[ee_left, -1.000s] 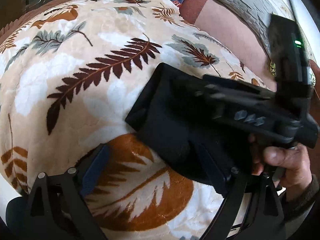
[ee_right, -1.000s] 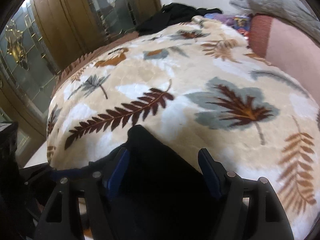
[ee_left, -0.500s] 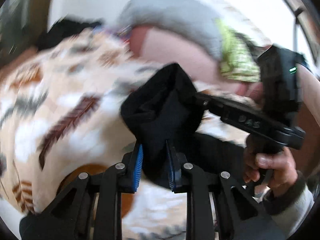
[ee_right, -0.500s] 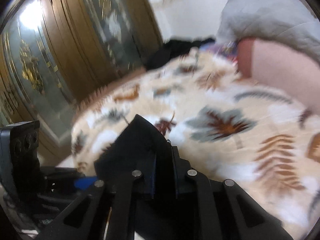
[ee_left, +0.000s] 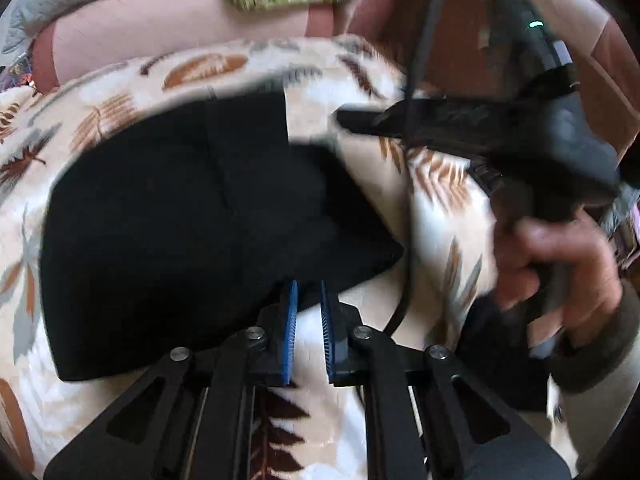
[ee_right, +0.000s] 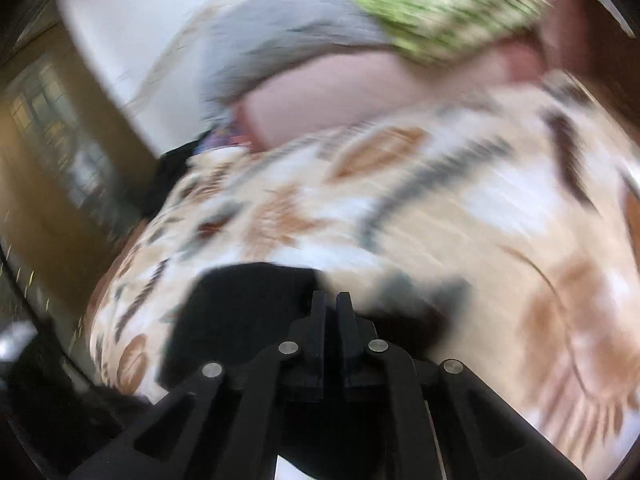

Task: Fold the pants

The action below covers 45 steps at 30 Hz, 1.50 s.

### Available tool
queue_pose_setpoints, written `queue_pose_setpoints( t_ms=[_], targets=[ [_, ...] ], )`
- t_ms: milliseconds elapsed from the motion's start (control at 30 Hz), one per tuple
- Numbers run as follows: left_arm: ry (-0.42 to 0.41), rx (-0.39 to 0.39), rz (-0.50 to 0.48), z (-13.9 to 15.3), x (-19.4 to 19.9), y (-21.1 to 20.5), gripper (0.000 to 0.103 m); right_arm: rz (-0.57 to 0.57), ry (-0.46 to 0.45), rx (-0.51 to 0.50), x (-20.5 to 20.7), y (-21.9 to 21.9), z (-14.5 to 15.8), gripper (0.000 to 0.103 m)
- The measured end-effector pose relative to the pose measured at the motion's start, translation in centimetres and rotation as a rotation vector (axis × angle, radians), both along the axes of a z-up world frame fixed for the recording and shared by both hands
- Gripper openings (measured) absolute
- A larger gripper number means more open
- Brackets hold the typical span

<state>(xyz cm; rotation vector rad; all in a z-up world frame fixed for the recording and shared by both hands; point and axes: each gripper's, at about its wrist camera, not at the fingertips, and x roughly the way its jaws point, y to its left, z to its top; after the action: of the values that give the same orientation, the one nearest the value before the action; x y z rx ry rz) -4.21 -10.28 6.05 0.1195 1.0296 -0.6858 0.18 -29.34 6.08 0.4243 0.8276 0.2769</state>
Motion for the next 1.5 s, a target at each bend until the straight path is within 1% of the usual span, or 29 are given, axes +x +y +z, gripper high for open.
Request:
queue_pose_setpoints(
  t_ms=[33,67,100,133,167,200,233,300,333,400,433,467,500,567,667,700,733,767,800,900,967,1033,1067,1133,1200,1300,1367,1433,1500],
  targets=[
    [-0.014,-0.011,0.000,0.7,-0.3,0.6,0.010,-0.009,-0.014,0.011,-0.8,-0.7,0.2,0.013],
    [-0.036,-0.022,0.002,1.5,-0.6,1.3,0.011,-0.008,-0.031,0.023,-1.6,-1.1,0.4,0.023],
    [-0.064,-0.026,0.009,2.3,-0.9,2.1,0.012,-0.004,-0.041,0.035,-2.0,-1.3,0.7,0.039],
    [-0.102,-0.024,0.030,3.5,-0.8,3.2,0.018,0.004,-0.049,0.049,-2.5,-1.5,0.9,0.048],
    [-0.127,-0.024,0.048,4.2,-0.7,4.1,0.030,0.015,-0.059,0.064,-2.6,-1.1,1.0,0.061],
    [-0.154,-0.027,0.077,4.9,-0.3,5.3,0.038,0.035,-0.073,0.086,-2.6,-0.4,1.1,0.063],
    [-0.179,-0.030,0.110,5.5,0.2,6.2,0.050,0.046,-0.076,0.098,-2.6,-0.1,0.9,0.063],
    [-0.218,-0.030,0.176,6.2,1.2,8.1,0.053,0.072,-0.047,0.108,-1.4,1.7,-0.1,0.065],
    [-0.216,-0.016,0.213,6.1,1.9,9.1,0.053,0.079,-0.022,0.103,-0.8,2.6,-0.7,0.066],
    [-0.197,-0.020,0.254,5.6,2.9,10.4,0.053,0.109,0.051,0.103,0.7,4.7,-2.5,0.066],
    [-0.186,-0.025,0.278,5.2,3.3,11.2,0.053,0.122,0.083,0.097,1.1,5.6,-3.3,0.062],
    [-0.181,-0.021,0.290,4.9,3.5,11.4,0.053,0.126,0.098,0.086,1.2,6.1,-3.6,0.043],
    [-0.178,-0.014,0.297,4.7,3.5,11.6,0.053,0.133,0.092,0.064,1.0,6.8,-3.2,0.019],
    [-0.178,-0.008,0.299,4.4,3.4,11.7,0.053,0.138,0.042,0.067,-0.2,6.8,-1.7,0.010],
    [-0.194,-0.026,0.290,4.7,3.2,11.1,0.053,0.132,-0.045,0.057,-2.6,5.6,1.9,0.009],
    [-0.195,-0.031,0.284,4.9,3.1,10.7,0.053,0.114,-0.061,0.036,-3.4,4.8,2.9,0.009],
    [-0.193,-0.033,0.275,4.8,3.2,10.1,0.057,0.102,-0.057,0.031,-3.7,4.3,3.0,0.009],
    [-0.189,-0.031,0.266,4.5,3.2,9.5,0.061,0.083,-0.040,0.024,-4.0,3.7,2.7,0.009],
    [-0.183,-0.026,0.255,4.0,3.3,8.9,0.062,0.064,-0.010,0.011,-4.0,3.3,1.9,0.009],
    [-0.123,0.053,0.236,1.0,4.2,6.8,0.062,0.017,0.094,-0.036,-3.4,3.0,-2.0,0.010],
    [-0.142,0.107,0.234,-0.2,4.1,6.1,0.062,-0.007,0.100,-0.014,-3.7,2.7,-2.8,0.010],
    [-0.168,0.126,0.221,0.1,3.7,5.9,0.063,-0.006,0.083,-0.023,-4.0,2.7,-2.1,0.011],
    [-0.164,0.128,0.217,0.3,3.8,6.0,0.063,-0.005,0.076,-0.046,-4.2,2.7,-1.5,0.017],
    [-0.159,0.111,0.221,1.1,4.0,6.3,0.063,-0.019,0.047,-0.081,-4.3,2.7,0.1,0.017],
    [-0.170,0.085,0.240,1.8,4.5,6.6,0.064,-0.011,-0.005,-0.067,-4.5,2.7,1.5,0.019],
    [-0.174,0.088,0.245,2.3,5.7,6.2,0.066,0.024,-0.052,-0.063,-4.1,3.6,2.6,0.020],
    [-0.180,0.102,0.251,2.1,6.5,5.8,0.066,0.037,-0.061,-0.076,-3.1,4.6,2.5,0.020],
    [-0.163,0.112,0.263,1.6,7.6,5.4,0.066,0.037,-0.058,-0.077,-1.8,5.1,1.9,0.020],
    [-0.129,0.113,0.273,0.9,8.4,5.1,0.066,0.026,-0.018,-0.088,-0.5,5.1,0.6,0.020]
  ],
)
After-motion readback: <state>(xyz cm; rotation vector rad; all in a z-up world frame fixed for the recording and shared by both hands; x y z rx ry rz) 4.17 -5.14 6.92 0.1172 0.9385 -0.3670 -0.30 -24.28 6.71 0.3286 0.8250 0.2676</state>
